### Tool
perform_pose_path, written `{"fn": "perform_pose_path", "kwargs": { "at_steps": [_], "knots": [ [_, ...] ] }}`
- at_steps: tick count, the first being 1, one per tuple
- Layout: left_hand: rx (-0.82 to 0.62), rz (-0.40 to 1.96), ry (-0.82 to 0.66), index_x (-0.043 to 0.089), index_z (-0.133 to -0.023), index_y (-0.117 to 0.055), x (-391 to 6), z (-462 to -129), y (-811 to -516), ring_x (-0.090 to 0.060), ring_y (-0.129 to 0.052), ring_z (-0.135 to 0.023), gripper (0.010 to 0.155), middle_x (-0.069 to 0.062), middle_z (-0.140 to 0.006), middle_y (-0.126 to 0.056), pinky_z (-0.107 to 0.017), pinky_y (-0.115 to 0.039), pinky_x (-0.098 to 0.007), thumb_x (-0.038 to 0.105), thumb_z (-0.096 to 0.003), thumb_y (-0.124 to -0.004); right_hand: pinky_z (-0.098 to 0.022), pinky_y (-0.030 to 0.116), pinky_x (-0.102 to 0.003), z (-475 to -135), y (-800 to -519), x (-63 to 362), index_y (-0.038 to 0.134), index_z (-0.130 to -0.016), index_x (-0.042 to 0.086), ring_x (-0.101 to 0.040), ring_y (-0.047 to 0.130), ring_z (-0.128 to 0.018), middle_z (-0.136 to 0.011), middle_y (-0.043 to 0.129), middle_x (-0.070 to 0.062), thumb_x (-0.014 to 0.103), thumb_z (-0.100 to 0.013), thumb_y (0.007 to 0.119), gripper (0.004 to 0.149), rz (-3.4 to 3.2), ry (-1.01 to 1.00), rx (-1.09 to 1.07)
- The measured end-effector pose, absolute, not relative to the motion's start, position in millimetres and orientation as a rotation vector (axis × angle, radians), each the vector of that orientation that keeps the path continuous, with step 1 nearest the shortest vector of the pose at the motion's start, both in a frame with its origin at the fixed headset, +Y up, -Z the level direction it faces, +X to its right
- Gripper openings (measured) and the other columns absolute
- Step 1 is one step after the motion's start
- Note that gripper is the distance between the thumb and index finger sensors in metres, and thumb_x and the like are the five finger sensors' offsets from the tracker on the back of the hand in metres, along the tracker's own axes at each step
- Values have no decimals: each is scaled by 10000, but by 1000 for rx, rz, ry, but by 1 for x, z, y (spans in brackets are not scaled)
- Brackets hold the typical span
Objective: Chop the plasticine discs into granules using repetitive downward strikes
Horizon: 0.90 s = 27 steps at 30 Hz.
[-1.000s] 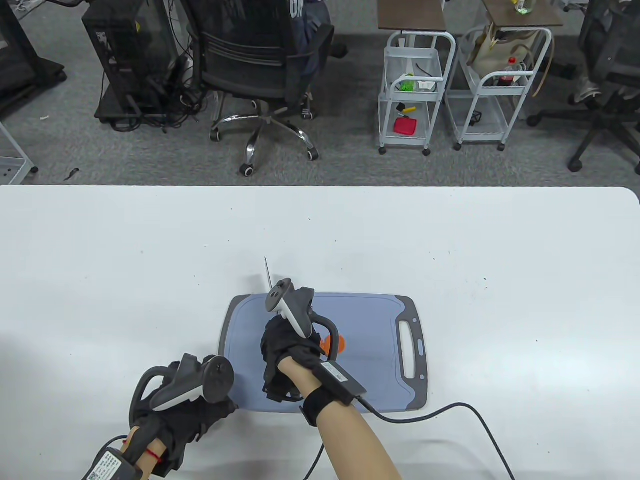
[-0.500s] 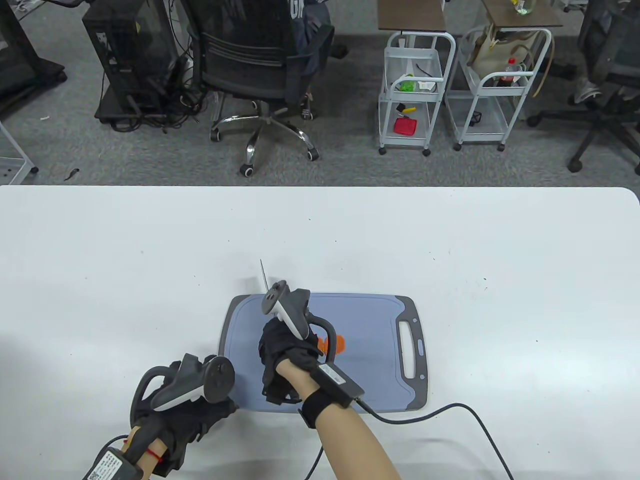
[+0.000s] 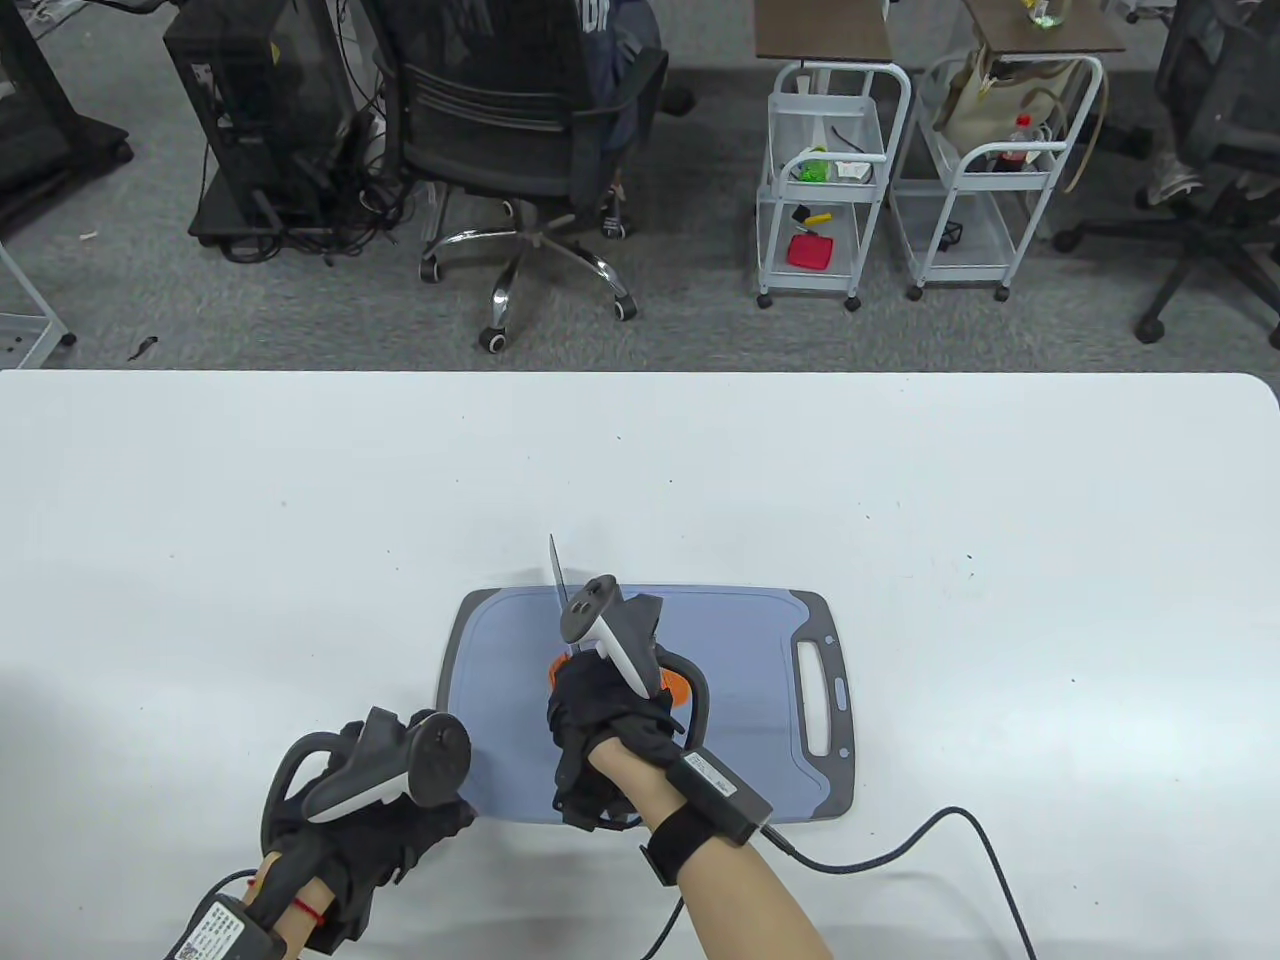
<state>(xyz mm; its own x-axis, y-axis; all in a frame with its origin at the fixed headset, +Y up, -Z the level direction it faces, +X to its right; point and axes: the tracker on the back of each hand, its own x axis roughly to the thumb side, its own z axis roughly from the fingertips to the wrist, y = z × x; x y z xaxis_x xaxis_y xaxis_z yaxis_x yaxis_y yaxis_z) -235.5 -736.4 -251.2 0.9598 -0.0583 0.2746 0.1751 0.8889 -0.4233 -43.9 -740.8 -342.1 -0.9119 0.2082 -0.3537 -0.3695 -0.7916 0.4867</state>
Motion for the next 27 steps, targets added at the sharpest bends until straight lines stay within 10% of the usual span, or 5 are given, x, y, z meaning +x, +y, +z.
{"fn": "perform_pose_path", "kwargs": {
  "at_steps": [27],
  "knots": [
    [-481,-128,-255,316,-1070,-586,-235,-253,-740,-445,-698,-1063,776,-115,-1212,-559,-747,-505,-659,633,-363,-618,-71,918,-482,-357,-743,-46,731,-776,14,-322,1143,-145,-418,997,-19,528,-511,679,581,2702,744,-488]
  ]
}}
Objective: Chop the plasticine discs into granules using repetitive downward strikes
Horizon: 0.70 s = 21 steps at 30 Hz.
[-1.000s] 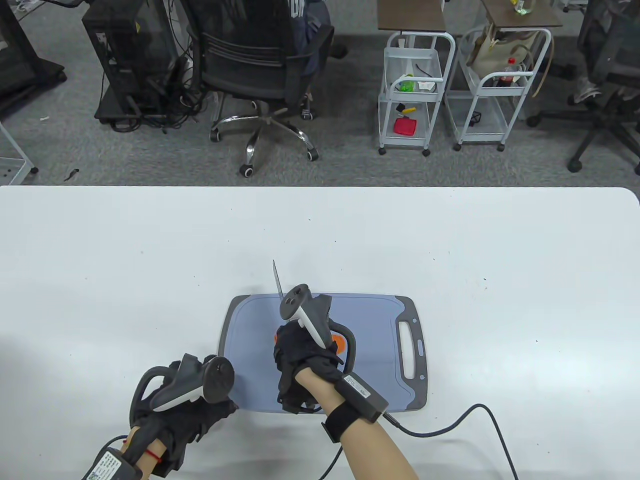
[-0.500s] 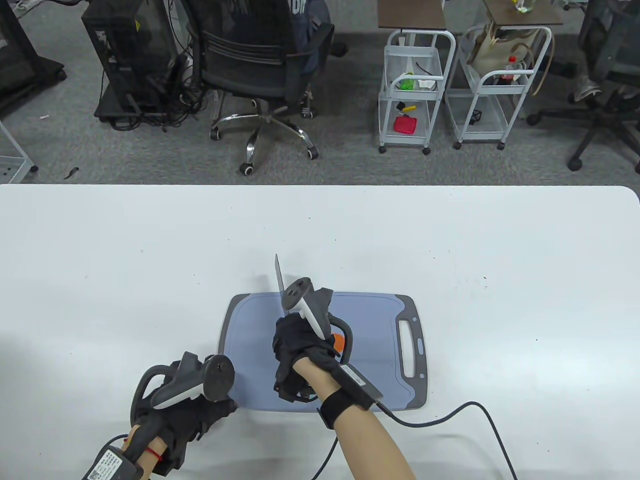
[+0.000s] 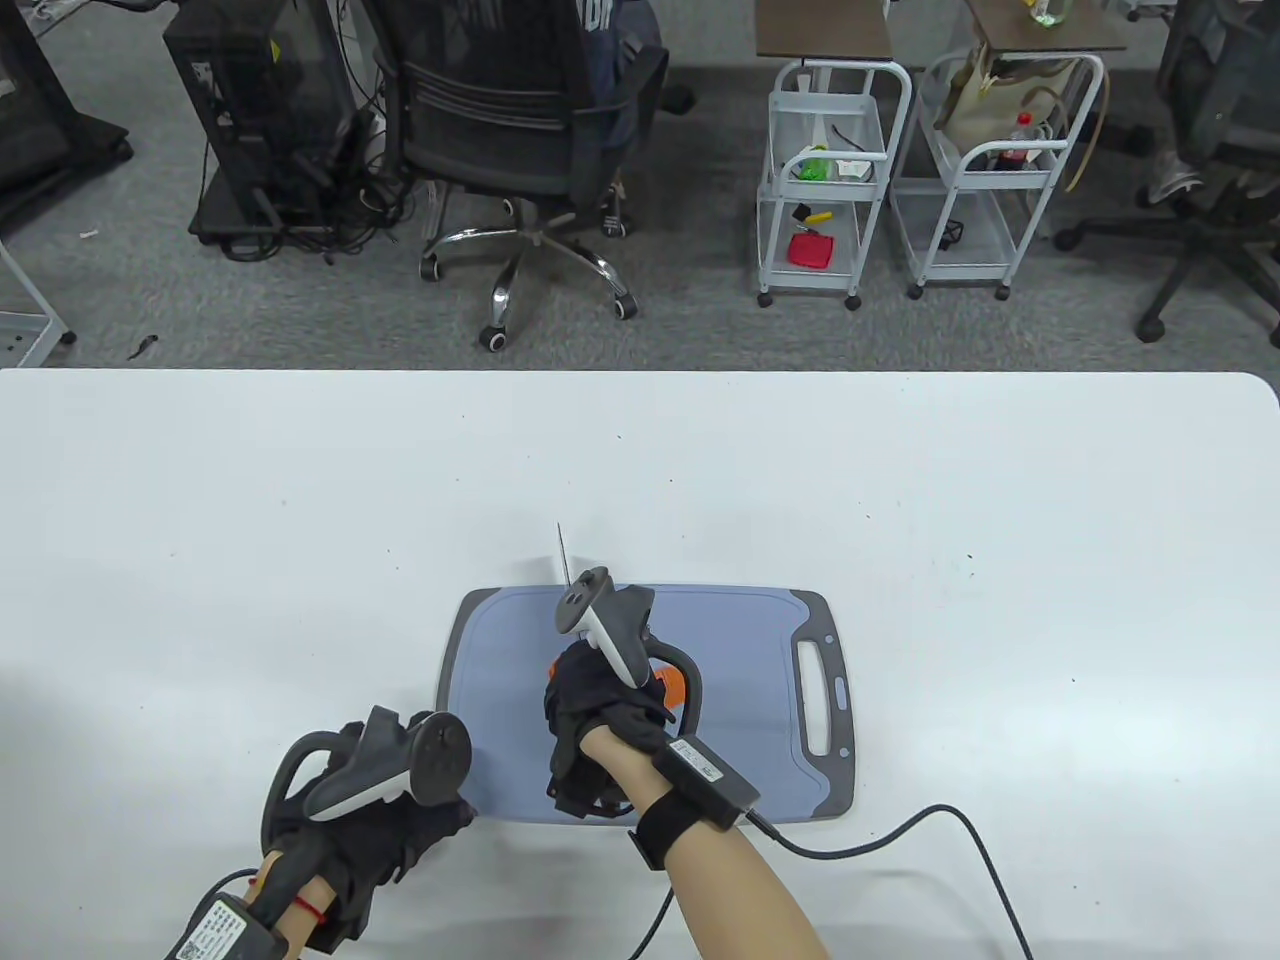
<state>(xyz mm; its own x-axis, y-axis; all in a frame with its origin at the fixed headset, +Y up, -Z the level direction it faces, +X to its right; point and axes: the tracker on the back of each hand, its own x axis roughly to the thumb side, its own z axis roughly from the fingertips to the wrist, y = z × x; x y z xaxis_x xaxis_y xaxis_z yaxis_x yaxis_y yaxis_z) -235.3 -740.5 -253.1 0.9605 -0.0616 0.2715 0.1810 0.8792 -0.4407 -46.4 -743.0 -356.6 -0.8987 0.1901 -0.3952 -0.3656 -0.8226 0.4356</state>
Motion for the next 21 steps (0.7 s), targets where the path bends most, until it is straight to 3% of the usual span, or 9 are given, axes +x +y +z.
{"fn": "perform_pose_path", "kwargs": {
  "at_steps": [6,7,12,16,21],
  "knots": [
    [-470,-110,-260,317,-1069,-586,-236,-253,-739,-443,-696,-1065,775,-114,-1212,-557,-748,-507,-657,634,-363,-617,-78,922,-469,-360,-746,-37,750,-770,26,-300,1146,-149,-411,1000,11,538,-509,671,580,2675,638,-482],
    [-462,-99,-262,318,-1069,-585,-238,-254,-738,-443,-696,-1064,775,-115,-1212,-555,-747,-509,-656,634,-363,-616,-82,922,-473,-360,-742,-37,742,-776,29,-309,1146,-152,-416,1001,4,537,-508,676,578,2639,845,-518],
    [-400,-73,-236,315,-1073,-579,-245,-256,-729,-455,-675,-1068,780,-122,-1217,-535,-747,-500,-660,633,-361,-620,-91,917,-480,-336,-726,-34,753,-798,28,-323,1146,-161,-434,1013,-36,505,-520,689,555,2751,866,-416],
    [-378,-59,-225,316,-1077,-566,-246,-255,-726,-461,-660,-1072,786,-128,-1220,-518,-748,-494,-662,636,-361,-619,-91,914,-483,-326,-717,-30,753,-799,27,-333,1142,-161,-435,1013,-44,504,-518,686,557,2569,703,-365],
    [-402,-82,-238,314,-1077,-566,-243,-254,-730,-459,-663,-1071,787,-127,-1220,-518,-748,-495,-661,636,-361,-618,-97,920,-481,-314,-742,-42,757,-805,31,-330,1146,-170,-445,1014,-51,501,-516,687,557,2441,778,-337]
  ]
}}
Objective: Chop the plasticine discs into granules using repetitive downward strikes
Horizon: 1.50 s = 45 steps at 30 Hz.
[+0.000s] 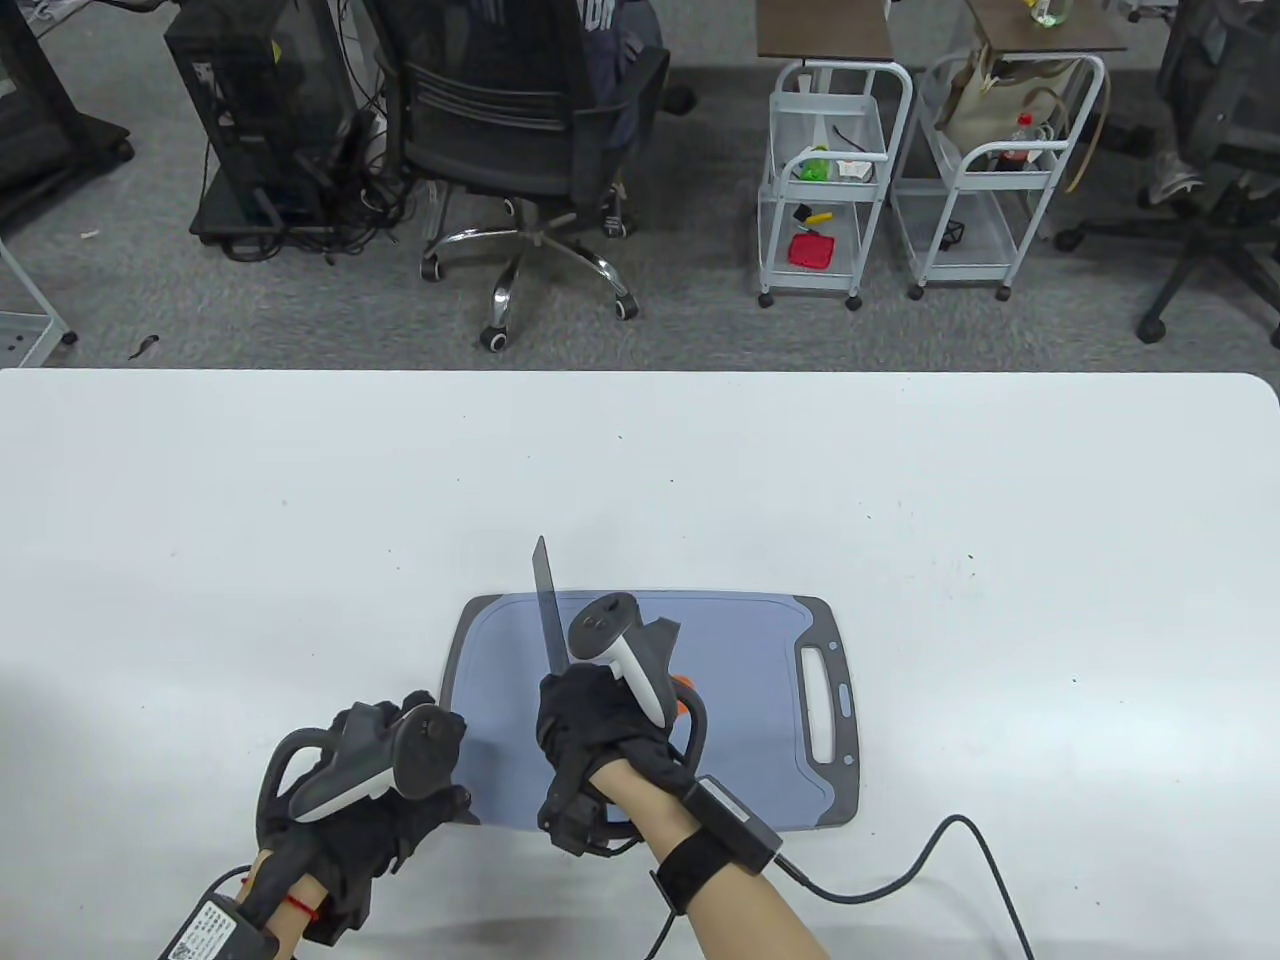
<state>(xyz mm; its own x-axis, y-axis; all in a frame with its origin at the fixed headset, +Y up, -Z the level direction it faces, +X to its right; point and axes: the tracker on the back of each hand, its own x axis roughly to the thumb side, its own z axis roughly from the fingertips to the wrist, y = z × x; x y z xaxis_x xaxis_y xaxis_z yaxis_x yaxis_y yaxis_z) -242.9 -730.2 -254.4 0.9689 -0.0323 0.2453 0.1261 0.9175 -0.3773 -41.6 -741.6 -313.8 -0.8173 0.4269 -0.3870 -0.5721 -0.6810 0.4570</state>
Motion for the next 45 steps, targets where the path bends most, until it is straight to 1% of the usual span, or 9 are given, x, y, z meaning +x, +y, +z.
{"fn": "perform_pose_path", "kwargs": {
  "at_steps": [5,10,16,21,25,29,36,42,45],
  "knots": [
    [-407,-79,-235,312,-1077,-568,-243,-254,-729,-461,-665,-1070,787,-130,-1220,-520,-747,-495,-662,635,-361,-619,-93,929,-470,-307,-760,-16,760,-803,37,-317,1153,-166,-442,1017,-40,507,-512,685,558,2295,825,-427],
    [-411,-90,-243,315,-1077,-565,-241,-253,-730,-461,-663,-1073,786,-127,-1221,-519,-749,-493,-663,636,-362,-618,-95,925,-476,-296,-754,21,759,-805,32,-328,1149,-167,-449,1015,-56,498,-515,687,553,2270,783,-479],
    [-420,-102,-252,314,-1076,-570,-237,-252,-733,-460,-667,-1070,785,-129,-1219,-523,-748,-495,-662,635,-361,-620,-111,912,-487,-282,-732,78,770,-821,43,-347,1138,-182,-464,1014,-80,497,-517,710,550,2276,697,-497],
    [-433,-109,-252,314,-1077,-567,-236,-253,-735,-459,-666,-1071,786,-125,-1220,-522,-748,-495,-662,635,-362,-618,-119,910,-487,-282,-746,114,771,-829,51,-346,1136,-188,-472,1012,-84,495,-520,710,545,2248,687,-634],
    [-438,-110,-250,316,-1076,-567,-237,-253,-734,-458,-667,-1071,784,-125,-1219,-523,-749,-496,-659,636,-362,-617,-111,914,-481,-283,-758,110,768,-826,50,-338,1140,-183,-467,1012,-77,498,-515,706,548,2243,688,-628],
    [-444,-114,-249,314,-1077,-568,-237,-253,-734,-459,-669,-1070,785,-127,-1219,-525,-748,-497,-661,636,-362,-617,-112,915,-482,-285,-758,89,767,-828,43,-340,1140,-185,-467,1014,-82,493,-520,705,549,2215,758,-553],
    [-443,-103,-239,314,-1076,-568,-240,-253,-732,-461,-669,-1069,785,-128,-1218,-526,-747,-498,-661,636,-362,-617,-112,917,-478,-292,-748,50,768,-828,43,-336,1141,-185,-473,1012,-81,495,-520,701,551,2252,731,-453],
    [-448,-103,-241,313,-1076,-569,-240,-253,-731,-458,-672,-1069,785,-127,-1218,-528,-747,-499,-661,635,-362,-618,-108,919,-474,-296,-754,41,768,-828,48,-329,1143,-181,-464,1014,-69,497,-513,703,552,2310,738,-455],
    [-442,-101,-243,315,-1076,-569,-240,-252,-731,-457,-672,-1069,784,-126,-1218,-528,-748,-498,-661,635,-362,-618,-123,912,-481,-294,-736,47,773,-838,52,-341,1136,-195,-483,1009,-86,487,-521,711,543,2326,679,-400]
  ]
}}
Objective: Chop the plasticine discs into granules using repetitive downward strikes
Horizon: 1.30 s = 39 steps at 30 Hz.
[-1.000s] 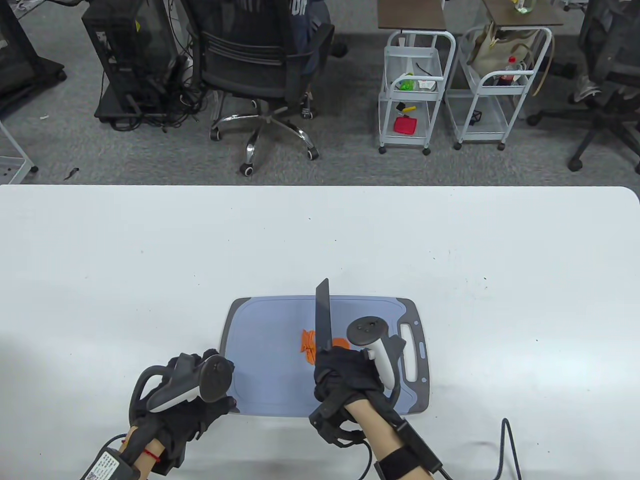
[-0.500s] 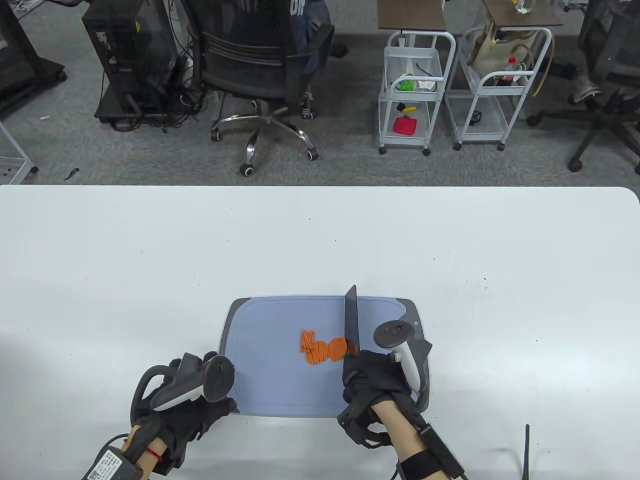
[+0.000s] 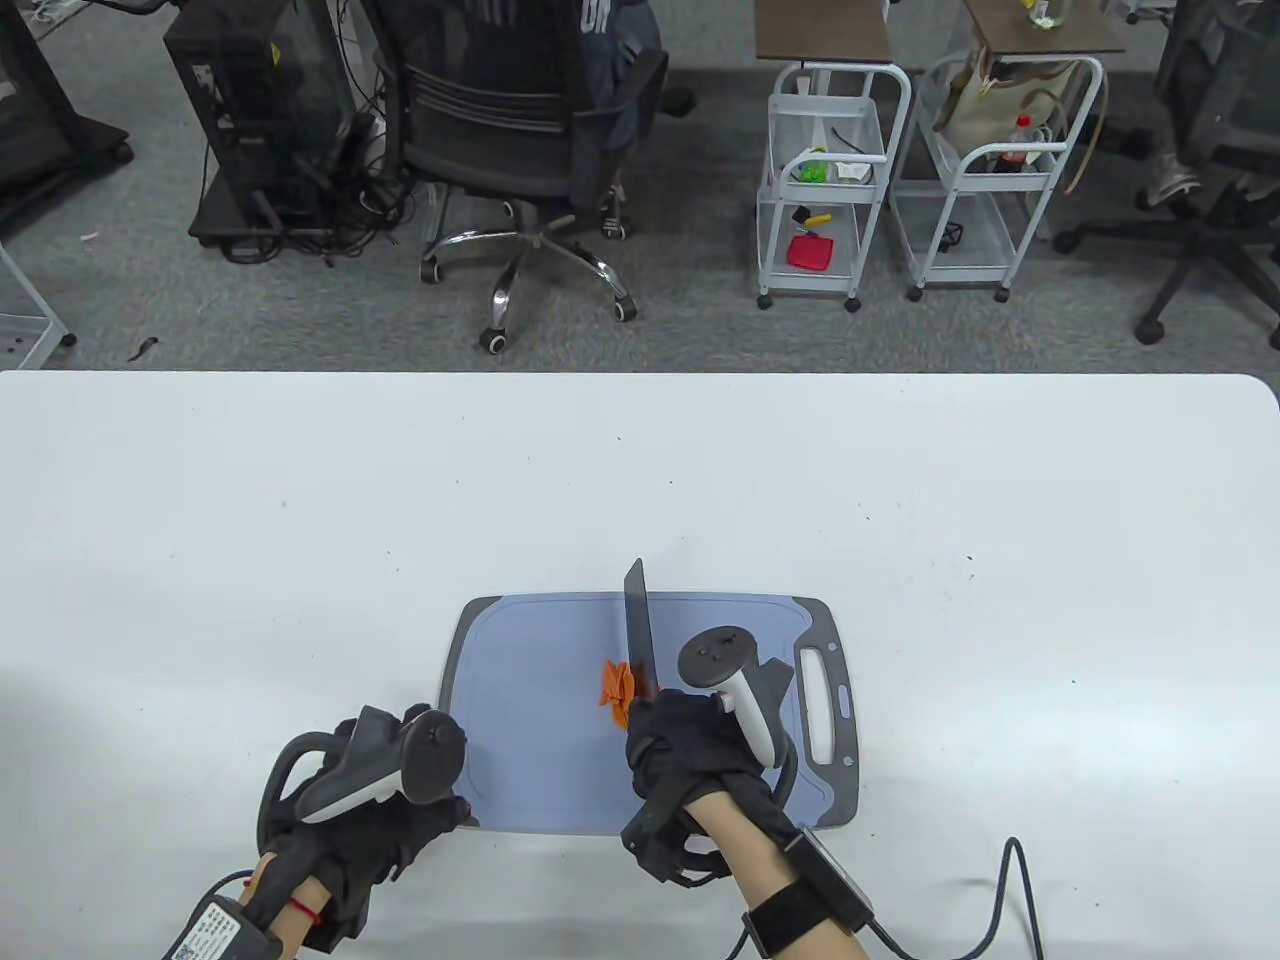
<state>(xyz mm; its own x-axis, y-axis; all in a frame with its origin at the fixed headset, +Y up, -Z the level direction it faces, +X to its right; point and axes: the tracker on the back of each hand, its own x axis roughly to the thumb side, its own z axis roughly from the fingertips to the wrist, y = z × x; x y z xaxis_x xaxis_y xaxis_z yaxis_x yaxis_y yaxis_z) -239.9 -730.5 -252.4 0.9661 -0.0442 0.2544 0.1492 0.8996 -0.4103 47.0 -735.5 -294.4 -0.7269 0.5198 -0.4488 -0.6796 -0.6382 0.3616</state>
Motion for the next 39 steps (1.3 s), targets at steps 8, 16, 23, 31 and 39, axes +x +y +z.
{"fn": "perform_pose_path", "kwargs": {
  "at_steps": [8,16,23,31,39],
  "knots": [
    [-442,-116,-246,318,-1076,-567,-238,-253,-733,-456,-670,-1071,783,-125,-1220,-523,-749,-496,-661,636,-362,-617,-339,886,-575,-317,-689,57,874,-915,149,-400,1112,-434,-667,952,-136,416,-472,808,522,2703,418,-173],
    [-448,-130,-237,313,-1076,-570,-238,-253,-733,-456,-673,-1069,785,-125,-1218,-528,-748,-499,-660,635,-362,-618,-255,892,-487,-341,-693,39,945,-822,226,-213,1069,-141,-486,1022,-28,506,-406,864,508,3162,180,250],
    [-462,-142,-242,312,-1077,-570,-236,-252,-734,-457,-670,-1070,785,-126,-1219,-526,-748,-496,-661,634,-362,-618,-243,891,-478,-351,-703,34,923,-792,210,-195,1048,-111,-429,1009,0,540,-424,817,505,3204,328,351],
    [-487,-125,-235,312,-1076,-570,-234,-253,-737,-455,-673,-1069,784,-127,-1217,-528,-748,-500,-659,634,-363,-617,-206,907,-463,-364,-738,26,827,-757,126,-158,1037,-61,-374,972,65,565,-423,730,560,3114,375,482],
    [-461,-117,-210,316,-1075,-570,-243,-255,-733,-451,-676,-1069,782,-123,-1217,-529,-748,-501,-659,635,-362,-616,-220,905,-464,-363,-714,28,853,-772,152,-160,1039,-78,-377,990,52,577,-435,708,562,3079,374,485]
  ]
}}
